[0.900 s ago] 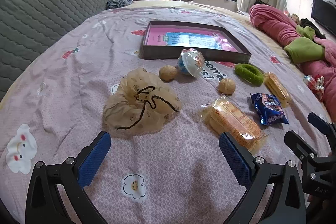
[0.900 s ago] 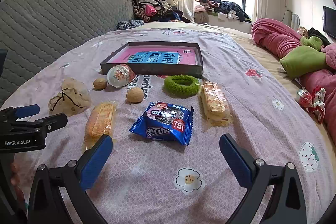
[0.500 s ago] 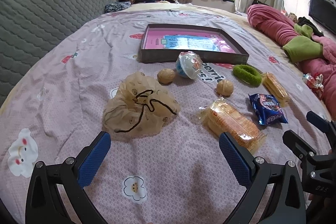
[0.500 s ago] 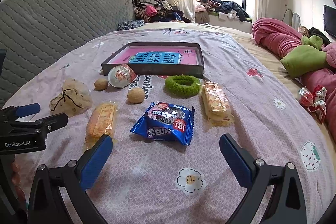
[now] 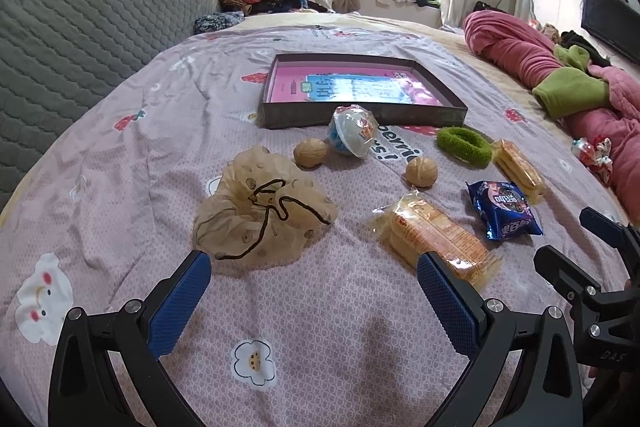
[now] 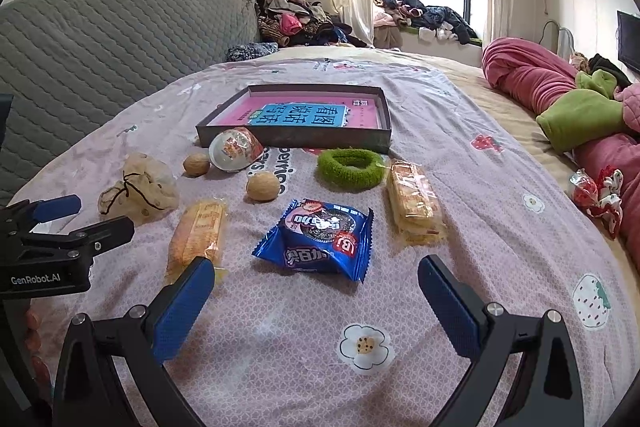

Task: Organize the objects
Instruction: 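Move the left tool toward the beige mesh pouch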

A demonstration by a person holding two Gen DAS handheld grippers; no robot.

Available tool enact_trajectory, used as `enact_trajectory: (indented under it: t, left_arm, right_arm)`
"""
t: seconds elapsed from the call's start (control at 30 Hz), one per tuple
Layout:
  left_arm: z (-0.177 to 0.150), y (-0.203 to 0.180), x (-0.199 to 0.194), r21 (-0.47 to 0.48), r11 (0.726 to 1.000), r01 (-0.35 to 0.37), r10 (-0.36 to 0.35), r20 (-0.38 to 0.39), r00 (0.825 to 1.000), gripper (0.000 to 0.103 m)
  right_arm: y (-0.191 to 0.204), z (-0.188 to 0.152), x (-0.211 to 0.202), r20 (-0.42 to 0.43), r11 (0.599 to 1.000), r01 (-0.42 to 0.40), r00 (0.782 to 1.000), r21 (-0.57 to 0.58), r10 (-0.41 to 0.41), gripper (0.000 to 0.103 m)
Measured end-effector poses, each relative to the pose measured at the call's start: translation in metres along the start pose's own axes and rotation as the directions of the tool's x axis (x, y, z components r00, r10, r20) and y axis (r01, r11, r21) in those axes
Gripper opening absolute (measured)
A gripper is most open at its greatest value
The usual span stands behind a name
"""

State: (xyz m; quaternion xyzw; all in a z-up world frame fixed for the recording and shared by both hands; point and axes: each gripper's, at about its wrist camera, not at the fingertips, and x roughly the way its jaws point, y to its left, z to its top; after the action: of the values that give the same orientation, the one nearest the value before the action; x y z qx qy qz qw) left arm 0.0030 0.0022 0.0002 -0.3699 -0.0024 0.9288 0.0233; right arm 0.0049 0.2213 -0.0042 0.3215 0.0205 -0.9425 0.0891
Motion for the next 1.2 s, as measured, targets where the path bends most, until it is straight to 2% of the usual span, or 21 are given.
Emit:
enact_trajectory:
  t: [0.5,0.73,0.83,1.2]
  left_arm:
    - [0.008,0.005,-0.016,-0.001,0.999,0.033,-0.033,0.032,0.999,0.103]
    - [0.012,0.012,-0.018,-0.009,0.999,0.041,-0.041,0.02,0.999,0.103]
    - [0.015,0.015,-0.021,-0.001,1.0,0.012,-0.012,0.028,1.0,0.103]
    - [0.034,0.034,-0.011,-0.009,1.0,0.017,-0.017,-0.008,1.0,0.103]
  right_arm:
    - [0.008,0.015,-0.019,0.049,1.0,-0.018,0.999,-0.001,0.018,0.103]
    - [0.018,0.021,-0.027,0.062,1.0,-0.016,0.998,-0.015,0.017,0.103]
    - [0.023,0.024,-0.03,0.066,1.0,-0.02,0.998,-0.02,0.021,0.103]
    - [0.048,0.049,-0.033,0.069,0.996,-0.053,0.996,-0.072,0.058,0.103]
